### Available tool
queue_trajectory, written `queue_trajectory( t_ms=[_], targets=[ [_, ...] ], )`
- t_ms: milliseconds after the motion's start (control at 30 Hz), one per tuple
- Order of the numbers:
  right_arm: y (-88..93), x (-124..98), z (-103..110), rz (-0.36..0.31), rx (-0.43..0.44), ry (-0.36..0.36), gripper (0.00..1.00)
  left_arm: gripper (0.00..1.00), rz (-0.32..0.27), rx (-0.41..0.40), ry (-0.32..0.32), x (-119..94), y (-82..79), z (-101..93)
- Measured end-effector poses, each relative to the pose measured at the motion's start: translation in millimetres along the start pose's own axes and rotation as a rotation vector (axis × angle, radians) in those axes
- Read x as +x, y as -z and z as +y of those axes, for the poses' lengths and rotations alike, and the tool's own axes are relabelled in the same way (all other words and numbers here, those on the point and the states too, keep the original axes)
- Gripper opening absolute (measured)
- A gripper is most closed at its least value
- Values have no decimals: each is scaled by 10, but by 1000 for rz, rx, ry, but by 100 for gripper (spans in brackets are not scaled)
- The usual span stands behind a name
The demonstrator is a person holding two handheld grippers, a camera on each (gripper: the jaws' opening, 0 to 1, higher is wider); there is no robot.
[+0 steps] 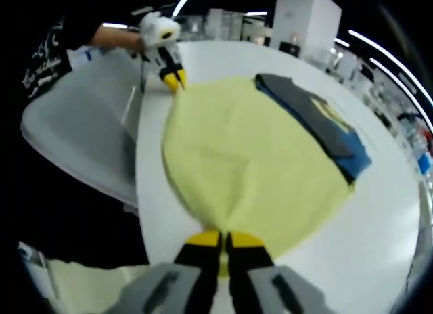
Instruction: Fold the garment on the visible template until the final outline fits inside the template.
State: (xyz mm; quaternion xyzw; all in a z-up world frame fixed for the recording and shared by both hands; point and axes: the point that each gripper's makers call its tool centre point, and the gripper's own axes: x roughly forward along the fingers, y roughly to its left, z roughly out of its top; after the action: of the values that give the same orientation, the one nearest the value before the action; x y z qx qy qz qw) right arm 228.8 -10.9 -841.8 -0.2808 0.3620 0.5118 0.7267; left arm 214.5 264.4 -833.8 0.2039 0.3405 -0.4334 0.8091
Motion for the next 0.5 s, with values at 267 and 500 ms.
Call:
queue_trajectory(
  t_ms=[267, 500],
  targets=[
    [-54, -120, -7, -45, 40, 44, 0, 0, -23, -15, -47, -67, -46, 19],
    [-110, -233, 41, -62, 45, 59, 0, 0, -29, -11, -59, -157, -80, -39]
  ],
)
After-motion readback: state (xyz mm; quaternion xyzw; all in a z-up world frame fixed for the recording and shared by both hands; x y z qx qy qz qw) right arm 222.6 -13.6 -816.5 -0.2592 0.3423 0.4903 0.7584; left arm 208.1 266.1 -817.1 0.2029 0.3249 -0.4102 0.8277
